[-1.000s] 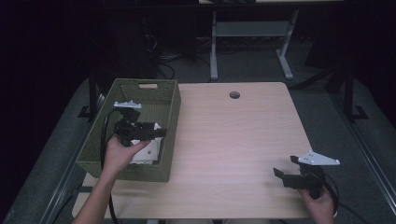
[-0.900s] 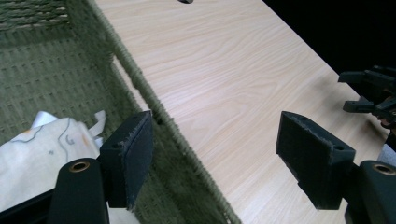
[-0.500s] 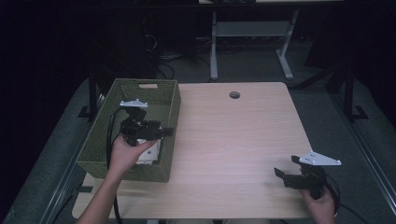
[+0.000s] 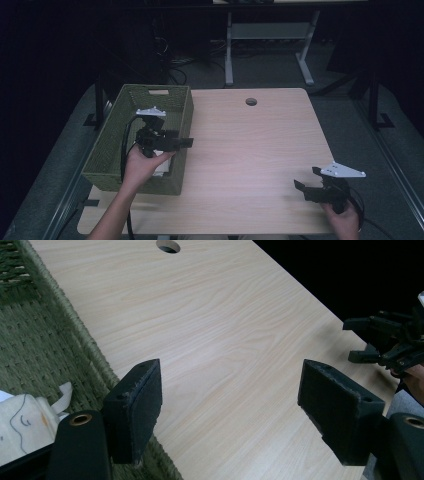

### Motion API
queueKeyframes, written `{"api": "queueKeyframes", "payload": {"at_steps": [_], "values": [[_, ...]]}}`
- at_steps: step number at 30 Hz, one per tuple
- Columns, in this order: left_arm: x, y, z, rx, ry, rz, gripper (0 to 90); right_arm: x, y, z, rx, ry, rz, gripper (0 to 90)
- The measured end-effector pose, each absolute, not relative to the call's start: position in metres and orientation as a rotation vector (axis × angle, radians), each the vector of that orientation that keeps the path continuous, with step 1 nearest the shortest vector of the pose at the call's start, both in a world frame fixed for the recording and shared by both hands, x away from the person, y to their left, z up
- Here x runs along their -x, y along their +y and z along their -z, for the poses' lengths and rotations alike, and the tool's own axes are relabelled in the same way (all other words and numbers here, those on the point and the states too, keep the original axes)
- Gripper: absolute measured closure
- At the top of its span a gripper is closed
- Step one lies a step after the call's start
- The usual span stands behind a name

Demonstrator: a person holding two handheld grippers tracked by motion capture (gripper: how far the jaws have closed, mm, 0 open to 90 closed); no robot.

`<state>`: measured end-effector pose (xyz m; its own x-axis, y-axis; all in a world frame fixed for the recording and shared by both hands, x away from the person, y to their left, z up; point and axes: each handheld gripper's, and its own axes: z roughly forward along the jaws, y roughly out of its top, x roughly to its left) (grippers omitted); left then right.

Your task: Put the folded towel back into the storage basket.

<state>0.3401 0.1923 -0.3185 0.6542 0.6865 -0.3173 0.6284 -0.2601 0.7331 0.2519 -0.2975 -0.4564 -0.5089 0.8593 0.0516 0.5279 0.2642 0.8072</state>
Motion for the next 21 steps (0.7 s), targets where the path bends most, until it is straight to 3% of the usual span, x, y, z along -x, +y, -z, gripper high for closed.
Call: {"api": "queueKeyframes", "payload": {"at_steps": [21], "values": [[-0.335, 0.156, 0.321, -1.996, 0.956, -0.046, 24.5, -0.252, -0.298, 0.456, -1.251, 2.144, -1.127, 14.0]]}}
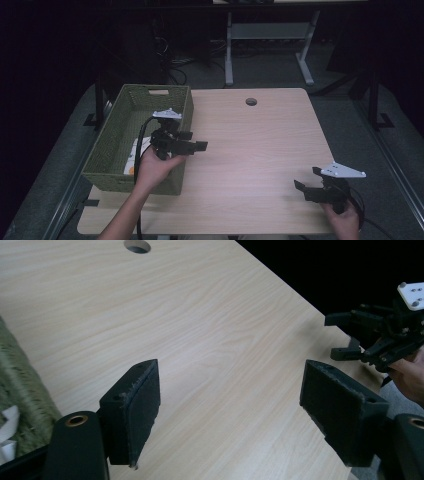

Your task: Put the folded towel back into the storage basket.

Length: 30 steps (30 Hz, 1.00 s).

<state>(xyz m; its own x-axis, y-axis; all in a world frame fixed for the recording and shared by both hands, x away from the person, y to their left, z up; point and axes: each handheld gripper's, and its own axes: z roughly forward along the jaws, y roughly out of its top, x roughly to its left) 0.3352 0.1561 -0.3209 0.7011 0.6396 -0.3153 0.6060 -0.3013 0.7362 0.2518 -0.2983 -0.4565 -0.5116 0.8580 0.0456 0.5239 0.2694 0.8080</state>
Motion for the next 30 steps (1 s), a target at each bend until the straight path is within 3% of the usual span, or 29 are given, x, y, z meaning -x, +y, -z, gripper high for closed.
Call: {"api": "queueKeyframes", "payload": {"at_steps": [30], "values": [[-0.326, 0.102, 0.347, -2.025, 0.872, -0.023, 24.6, -0.250, -0.302, 0.455, -1.266, 2.127, -1.136, 14.0]]}}
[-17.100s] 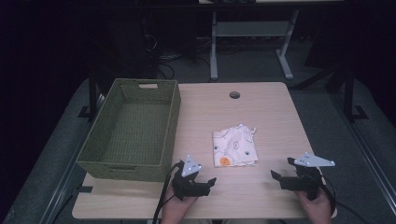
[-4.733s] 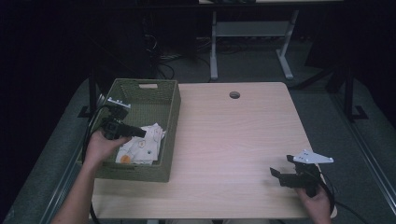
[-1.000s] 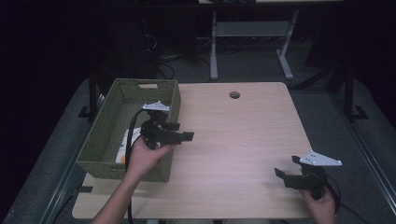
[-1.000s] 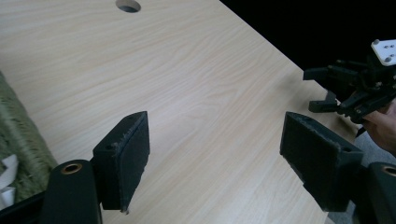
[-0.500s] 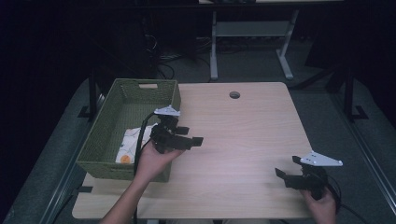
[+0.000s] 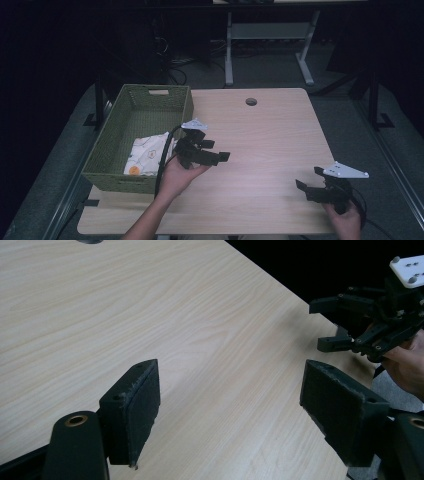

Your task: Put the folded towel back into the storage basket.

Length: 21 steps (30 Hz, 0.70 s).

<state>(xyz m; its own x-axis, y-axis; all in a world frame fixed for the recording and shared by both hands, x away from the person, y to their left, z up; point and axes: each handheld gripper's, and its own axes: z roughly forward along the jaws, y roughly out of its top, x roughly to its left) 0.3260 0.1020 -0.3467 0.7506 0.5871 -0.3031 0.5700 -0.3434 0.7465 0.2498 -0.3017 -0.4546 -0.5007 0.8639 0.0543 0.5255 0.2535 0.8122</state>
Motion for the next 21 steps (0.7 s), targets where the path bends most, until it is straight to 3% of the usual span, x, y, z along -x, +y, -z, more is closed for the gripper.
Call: {"api": "queueKeyframes", "payload": {"at_steps": [21], "values": [[-0.321, 0.067, 0.370, -2.036, 0.854, 0.008, 24.6, -0.250, -0.303, 0.455, -1.260, 2.123, -1.139, 14.0]]}}
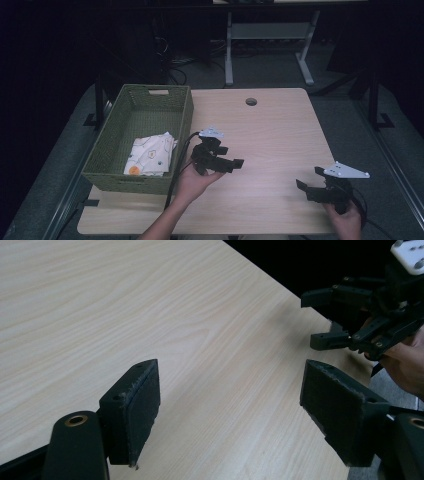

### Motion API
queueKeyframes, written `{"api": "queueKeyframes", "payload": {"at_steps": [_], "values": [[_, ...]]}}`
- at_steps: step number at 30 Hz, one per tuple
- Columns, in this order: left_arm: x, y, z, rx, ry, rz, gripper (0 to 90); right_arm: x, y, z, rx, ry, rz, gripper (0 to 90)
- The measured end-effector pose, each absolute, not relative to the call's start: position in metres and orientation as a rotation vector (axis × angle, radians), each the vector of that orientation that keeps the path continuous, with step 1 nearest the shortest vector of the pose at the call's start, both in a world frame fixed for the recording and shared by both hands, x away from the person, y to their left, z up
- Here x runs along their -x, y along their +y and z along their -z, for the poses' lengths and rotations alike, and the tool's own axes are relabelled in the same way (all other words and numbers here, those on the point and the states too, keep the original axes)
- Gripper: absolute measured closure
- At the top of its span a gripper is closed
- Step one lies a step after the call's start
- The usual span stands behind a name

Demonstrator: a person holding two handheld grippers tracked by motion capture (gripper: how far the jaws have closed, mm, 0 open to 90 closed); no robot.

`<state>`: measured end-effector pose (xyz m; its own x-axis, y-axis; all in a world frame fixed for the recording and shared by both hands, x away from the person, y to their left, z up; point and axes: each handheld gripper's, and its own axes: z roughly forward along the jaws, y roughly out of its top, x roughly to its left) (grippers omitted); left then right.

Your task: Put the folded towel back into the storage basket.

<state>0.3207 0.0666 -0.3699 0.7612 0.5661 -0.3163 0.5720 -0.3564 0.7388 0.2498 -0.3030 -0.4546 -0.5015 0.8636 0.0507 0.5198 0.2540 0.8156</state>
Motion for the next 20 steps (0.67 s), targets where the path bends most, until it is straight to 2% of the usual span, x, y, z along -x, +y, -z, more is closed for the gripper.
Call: {"api": "queueKeyframes", "payload": {"at_steps": [20], "values": [[-0.304, 0.038, 0.401, -2.051, 0.801, 0.045, 23.8, -0.250, -0.303, 0.455, -1.259, 2.124, -1.139, 14.0]]}}
